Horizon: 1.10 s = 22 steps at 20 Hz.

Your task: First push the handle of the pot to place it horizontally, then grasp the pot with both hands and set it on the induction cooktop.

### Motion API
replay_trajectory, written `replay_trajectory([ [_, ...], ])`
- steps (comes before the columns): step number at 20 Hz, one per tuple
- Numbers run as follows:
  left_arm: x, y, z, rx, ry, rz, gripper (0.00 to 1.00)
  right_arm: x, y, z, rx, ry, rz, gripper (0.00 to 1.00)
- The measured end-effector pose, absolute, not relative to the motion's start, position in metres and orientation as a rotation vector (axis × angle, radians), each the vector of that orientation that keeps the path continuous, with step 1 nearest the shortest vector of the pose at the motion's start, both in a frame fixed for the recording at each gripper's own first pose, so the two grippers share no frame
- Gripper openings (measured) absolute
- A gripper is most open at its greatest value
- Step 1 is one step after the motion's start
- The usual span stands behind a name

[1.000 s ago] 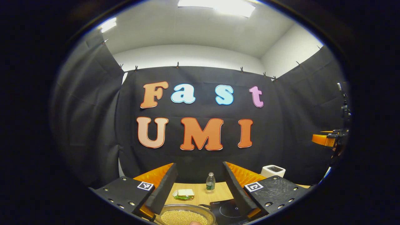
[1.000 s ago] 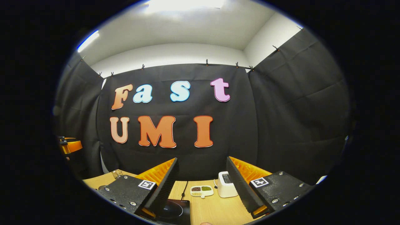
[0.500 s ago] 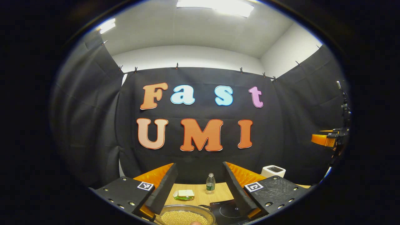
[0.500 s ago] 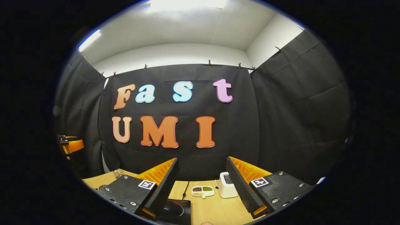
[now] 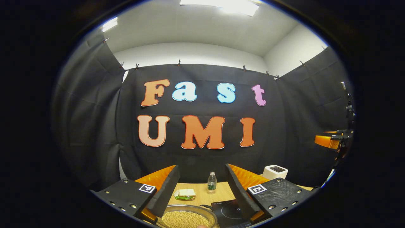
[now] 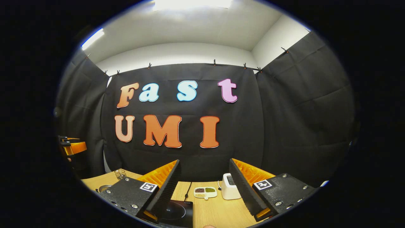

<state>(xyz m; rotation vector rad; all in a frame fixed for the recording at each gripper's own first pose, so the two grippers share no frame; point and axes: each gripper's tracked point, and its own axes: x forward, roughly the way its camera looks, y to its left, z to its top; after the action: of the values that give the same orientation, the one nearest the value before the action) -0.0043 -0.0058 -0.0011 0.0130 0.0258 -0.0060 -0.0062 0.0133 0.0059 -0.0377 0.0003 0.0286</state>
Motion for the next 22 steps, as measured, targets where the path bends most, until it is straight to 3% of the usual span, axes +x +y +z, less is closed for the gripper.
replay_trajectory([
  [11,-0.029,0.006,-0.025,0.028,0.03,0.014,0.93,-0.005,0.018,-0.001,0.01,0.003,0.038,0.95],
  [13,-0.032,0.005,-0.036,0.002,0.047,-0.001,0.76,-0.005,0.017,-0.001,0.013,0.0,0.035,0.95],
  [14,-0.034,0.005,-0.044,0.0,0.059,-0.01,0.75,-0.005,0.018,-0.002,0.014,0.0,0.034,0.95],
  [16,-0.039,0.01,-0.059,0.014,0.095,-0.013,0.6,-0.004,0.018,-0.003,0.014,0.0,0.033,0.95],
  [21,-0.047,0.02,-0.102,0.03,0.184,-0.005,0.4,-0.003,0.024,-0.007,0.016,0.001,0.034,0.95],
  [22,-0.049,0.023,-0.111,0.016,0.205,-0.009,0.21,-0.002,0.026,-0.008,0.02,0.003,0.037,0.95],
])
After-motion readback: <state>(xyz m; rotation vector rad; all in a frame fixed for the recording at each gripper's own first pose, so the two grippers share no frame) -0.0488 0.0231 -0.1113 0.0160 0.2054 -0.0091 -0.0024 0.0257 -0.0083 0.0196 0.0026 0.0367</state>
